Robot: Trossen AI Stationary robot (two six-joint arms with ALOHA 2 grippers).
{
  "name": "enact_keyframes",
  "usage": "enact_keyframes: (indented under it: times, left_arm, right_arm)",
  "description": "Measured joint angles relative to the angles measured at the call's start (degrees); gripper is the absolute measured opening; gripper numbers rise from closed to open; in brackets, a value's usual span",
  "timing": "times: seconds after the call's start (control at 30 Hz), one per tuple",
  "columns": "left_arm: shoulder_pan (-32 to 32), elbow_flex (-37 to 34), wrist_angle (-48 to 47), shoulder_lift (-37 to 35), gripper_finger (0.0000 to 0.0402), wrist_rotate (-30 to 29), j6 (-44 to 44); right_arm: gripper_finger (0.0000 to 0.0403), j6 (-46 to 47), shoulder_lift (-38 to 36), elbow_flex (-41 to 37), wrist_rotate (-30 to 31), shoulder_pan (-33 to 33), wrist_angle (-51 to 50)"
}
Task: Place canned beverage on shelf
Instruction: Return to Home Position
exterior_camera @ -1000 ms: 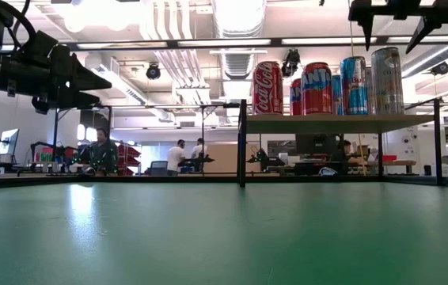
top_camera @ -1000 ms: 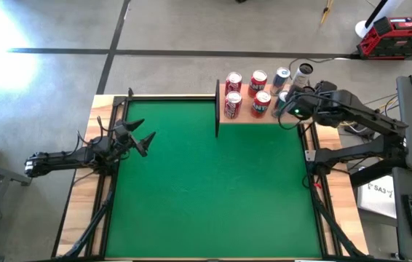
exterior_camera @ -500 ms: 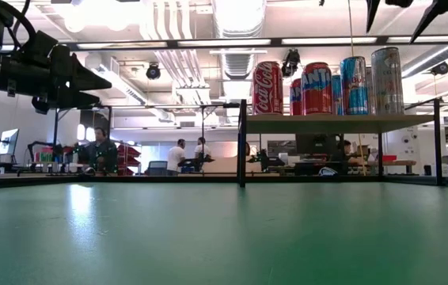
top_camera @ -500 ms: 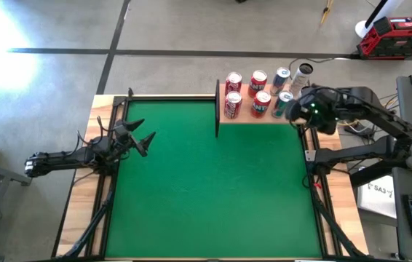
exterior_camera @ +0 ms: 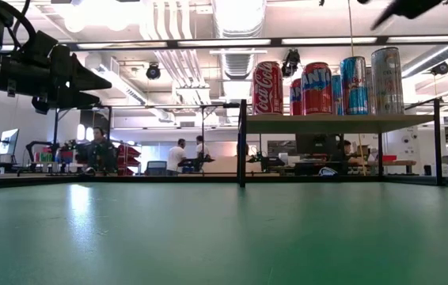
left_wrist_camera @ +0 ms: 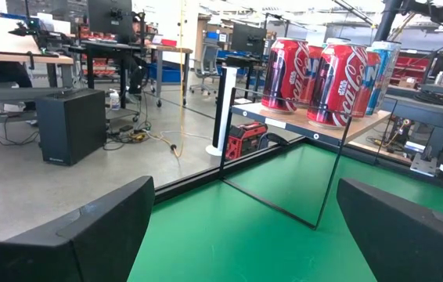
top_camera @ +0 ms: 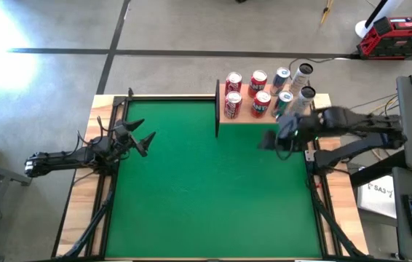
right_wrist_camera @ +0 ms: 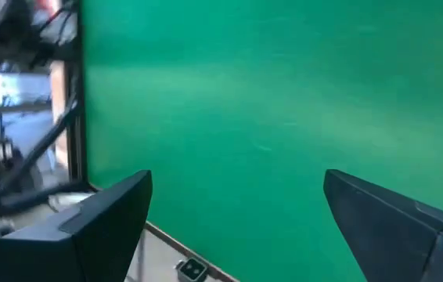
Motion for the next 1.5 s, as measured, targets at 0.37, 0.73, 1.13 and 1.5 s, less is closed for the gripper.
enact_keyframes:
  times: [0.37,0.73,1.13,1.5]
  left_arm:
    - [0.0,0.0,0.0,0.0,0.0386,0.01,0.0]
    - [-0.02,0.0,0.0,0.02,0.0386,0.01,0.0]
    - [0.0,-0.01,0.0,0.01,0.0386,0.0,0.0]
    - [0.0,0.0,0.0,0.0,0.0386,-0.01,0.0]
  right_arm:
    - [0.035,-7.49,6.01,-8.32,35.98,26.34,19.91]
    - [0.0248,-31.66,0.48,-40.59,35.25,26.65,83.52]
    - [0.0206,-41.57,1.17,-53.05,-1.64,3.5,100.3]
    - [0.0205,-44.23,9.6,-56.2,-30.92,-12.12,110.48]
